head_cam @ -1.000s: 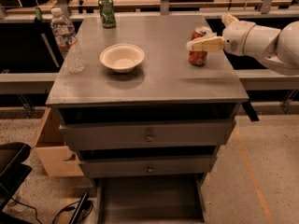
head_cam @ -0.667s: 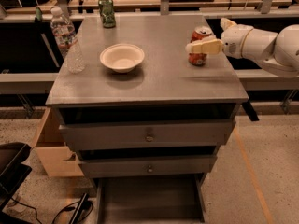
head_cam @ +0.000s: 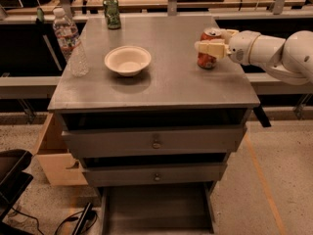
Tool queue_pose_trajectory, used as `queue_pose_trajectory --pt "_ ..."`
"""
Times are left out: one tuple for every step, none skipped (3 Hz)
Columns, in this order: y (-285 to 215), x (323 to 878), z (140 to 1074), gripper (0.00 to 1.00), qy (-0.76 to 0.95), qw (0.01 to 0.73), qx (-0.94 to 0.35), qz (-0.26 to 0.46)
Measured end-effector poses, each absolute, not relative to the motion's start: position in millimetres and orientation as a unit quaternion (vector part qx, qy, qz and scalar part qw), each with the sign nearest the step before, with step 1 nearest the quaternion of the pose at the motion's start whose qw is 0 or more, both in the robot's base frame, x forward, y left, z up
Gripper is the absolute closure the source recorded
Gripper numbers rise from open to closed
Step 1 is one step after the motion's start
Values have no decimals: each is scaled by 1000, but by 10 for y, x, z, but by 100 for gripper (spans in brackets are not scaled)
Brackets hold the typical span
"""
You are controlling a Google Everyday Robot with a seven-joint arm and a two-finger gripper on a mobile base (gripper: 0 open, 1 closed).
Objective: Place coke can into bottom drawer
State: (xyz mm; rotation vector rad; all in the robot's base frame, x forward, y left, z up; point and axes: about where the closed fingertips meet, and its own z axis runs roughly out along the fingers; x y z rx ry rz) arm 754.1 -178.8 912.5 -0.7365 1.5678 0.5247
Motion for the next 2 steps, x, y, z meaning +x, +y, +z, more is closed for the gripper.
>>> queue_pose_trajectory --pt "-1757 7546 9121 64 681 617 -321 230" --pt "-1724 7551 9116 87 680 616 -322 232"
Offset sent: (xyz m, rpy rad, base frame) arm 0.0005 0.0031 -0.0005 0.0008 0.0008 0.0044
